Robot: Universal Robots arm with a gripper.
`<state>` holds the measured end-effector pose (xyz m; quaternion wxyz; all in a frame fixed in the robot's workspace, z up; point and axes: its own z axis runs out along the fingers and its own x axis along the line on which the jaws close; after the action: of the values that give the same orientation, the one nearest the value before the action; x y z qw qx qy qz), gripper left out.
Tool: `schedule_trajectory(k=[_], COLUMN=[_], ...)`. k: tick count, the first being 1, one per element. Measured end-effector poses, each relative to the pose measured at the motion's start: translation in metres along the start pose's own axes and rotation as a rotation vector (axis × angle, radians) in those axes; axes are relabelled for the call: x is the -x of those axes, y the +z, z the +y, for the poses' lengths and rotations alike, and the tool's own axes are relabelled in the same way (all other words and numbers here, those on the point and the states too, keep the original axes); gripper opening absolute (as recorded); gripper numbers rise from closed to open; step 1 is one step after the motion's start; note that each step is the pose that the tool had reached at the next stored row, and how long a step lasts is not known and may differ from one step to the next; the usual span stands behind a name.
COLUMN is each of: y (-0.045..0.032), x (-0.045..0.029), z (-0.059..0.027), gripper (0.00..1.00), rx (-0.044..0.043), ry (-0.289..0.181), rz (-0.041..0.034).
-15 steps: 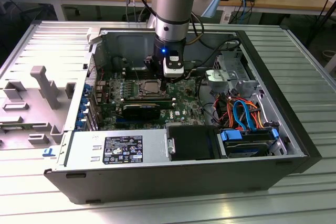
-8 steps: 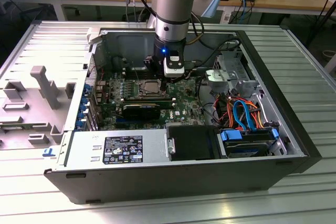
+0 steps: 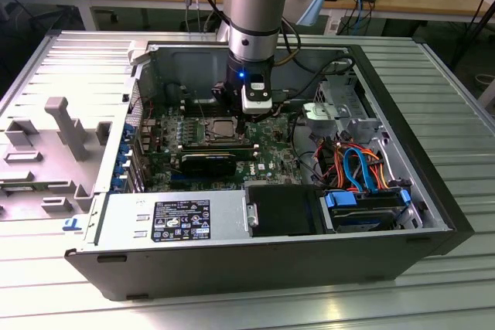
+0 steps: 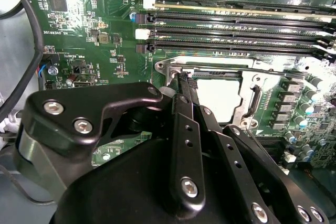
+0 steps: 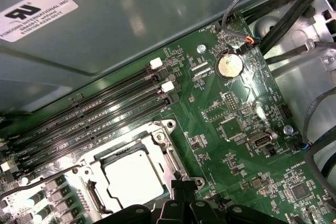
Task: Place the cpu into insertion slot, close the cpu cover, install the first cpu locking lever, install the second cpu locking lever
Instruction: 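Install the first cpu locking lever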
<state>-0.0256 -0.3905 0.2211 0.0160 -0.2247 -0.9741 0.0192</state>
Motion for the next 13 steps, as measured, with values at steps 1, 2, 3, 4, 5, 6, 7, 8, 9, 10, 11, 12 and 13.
schedule_trajectory(k=[1, 2, 3, 4, 5, 6, 7, 8, 9, 10, 11, 12, 13], y=[0.0000, 0.0000, 0.0000, 0.0000, 0.0000, 0.0001, 0.0002, 0.0002, 0.0003, 0.0005, 0.0007, 0.0007, 0.0007], x=[0.0000, 0.0000, 0.0000, 0.0000, 0.0000, 0.0000, 0.0000, 0.0000, 0.0000, 0.0000, 0.0000, 0.0000, 0.0000], z=[0.0000, 0.0000, 0.0000, 0.0000, 0.0000, 0.0000, 0.0000, 0.0000, 0.0000, 0.0000, 0.0000, 0.0000, 0.0000], gripper=[0.11, 0.11, 0.11, 0.11, 0.11, 0.11, 0.11, 0.11, 0.11, 0.11, 0.11, 0.11, 0.11], rx=[0.0000, 0.0000, 0.0000, 0.0000, -0.0001, -0.0004, -0.0005, -0.0006, -0.0006, -0.0006, -0.0008, -0.0008, -0.0008], ry=[-0.001, -0.001, -0.003, -0.003, -0.004, -0.015, -0.021, -0.023, -0.024, -0.029, -0.035, -0.035, -0.035], rz=[-0.0001, -0.0001, -0.0001, -0.0002, -0.0002, -0.0007, -0.0010, -0.0010, -0.0010, -0.0013, -0.0016, -0.0016, -0.0016])
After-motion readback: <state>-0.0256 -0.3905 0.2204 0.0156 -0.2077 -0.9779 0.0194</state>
